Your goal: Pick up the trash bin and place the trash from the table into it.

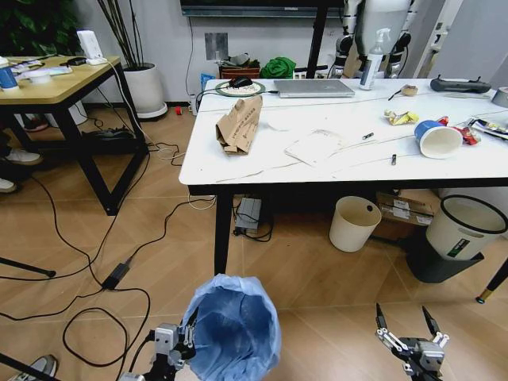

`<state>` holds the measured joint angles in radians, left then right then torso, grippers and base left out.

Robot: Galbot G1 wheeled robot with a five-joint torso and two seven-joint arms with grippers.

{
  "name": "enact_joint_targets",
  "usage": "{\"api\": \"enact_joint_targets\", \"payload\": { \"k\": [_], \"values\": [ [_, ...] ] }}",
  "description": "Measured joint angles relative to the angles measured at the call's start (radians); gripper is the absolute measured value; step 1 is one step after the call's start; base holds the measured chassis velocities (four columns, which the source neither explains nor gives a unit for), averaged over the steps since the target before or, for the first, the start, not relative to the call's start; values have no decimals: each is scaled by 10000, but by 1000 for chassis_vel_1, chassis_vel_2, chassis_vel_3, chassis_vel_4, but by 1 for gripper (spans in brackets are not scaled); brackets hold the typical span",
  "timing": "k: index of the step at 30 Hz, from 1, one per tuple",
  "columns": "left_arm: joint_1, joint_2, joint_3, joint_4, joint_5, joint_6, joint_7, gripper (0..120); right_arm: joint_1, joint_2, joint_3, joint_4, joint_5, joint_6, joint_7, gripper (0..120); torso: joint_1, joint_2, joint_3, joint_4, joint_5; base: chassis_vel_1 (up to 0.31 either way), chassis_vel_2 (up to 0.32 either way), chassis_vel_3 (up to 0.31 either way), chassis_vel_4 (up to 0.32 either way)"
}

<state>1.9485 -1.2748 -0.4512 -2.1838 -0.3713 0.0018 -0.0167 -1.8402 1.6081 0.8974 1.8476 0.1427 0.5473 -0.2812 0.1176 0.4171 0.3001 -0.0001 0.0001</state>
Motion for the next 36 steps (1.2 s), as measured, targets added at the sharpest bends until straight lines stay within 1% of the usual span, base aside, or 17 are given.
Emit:
{"api": "enact_joint_targets", "payload": {
  "k": [2, 4, 5, 6, 12, 13, 16, 23, 34, 36],
  "values": [
    [113, 108, 208, -358, -736, 436, -461, 0, -21, 0, 23, -45, 4, 10, 3, 100, 0, 0, 0, 0, 0, 0, 0, 0, 0],
    [210, 173, 365, -578, -1161, 709, -842, 0, -22, 0, 26, -81, 4, 18, 4, 100, 0, 0, 0, 0, 0, 0, 0, 0, 0],
    [210, 173, 365, -578, -1161, 709, -842, 0, -22, 0, 26, -81, 4, 18, 4, 100, 0, 0, 0, 0, 0, 0, 0, 0, 0],
    [304, 235, 469, -724, -1423, 898, -1139, 0, -19, 0, 25, -110, -6, 23, 5, 100, 0, 0, 0, -1, 0, 0, 0, 0, 0],
    [486, 303, 432, -805, -1463, 1120, -1903, 0, 24, 0, -4, -167, -53, 27, 8, 100, 0, 0, 0, 0, -2, 0, 0, 0, 0],
    [486, 303, 432, -805, -1463, 1120, -1903, 0, 24, 0, -4, -167, -53, 27, 8, 100, 0, 0, 0, 0, -2, 0, 0, 0, 0],
    [742, 357, 751, -1004, -1298, 1270, -2366, 0, 30, 0, -13, -169, -65, 26, 11, 100, 0, 0, 0, 0, -1, 0, 0, 0, 0],
    [719, 285, 762, -940, -624, 1287, -2534, 0, 40, 0, -83, -150, -76, 73, 12, 100, 0, 0, 0, 0, -2, 0, 0, 0, 0],
    [737, 200, 746, -915, -332, 1183, -2464, 0, 119, 0, -112, -142, -104, -12, 12, 100, 0, 0, 0, 0, -2, 0, 0, 0, 0],
    [719, 178, 746, -815, -151, 1053, -2249, 0, 92, 0, -102, -134, -113, -14, 12, 100, 2, 2, 1, 0, -2, 0, 0, 0, 0]
  ]
}}
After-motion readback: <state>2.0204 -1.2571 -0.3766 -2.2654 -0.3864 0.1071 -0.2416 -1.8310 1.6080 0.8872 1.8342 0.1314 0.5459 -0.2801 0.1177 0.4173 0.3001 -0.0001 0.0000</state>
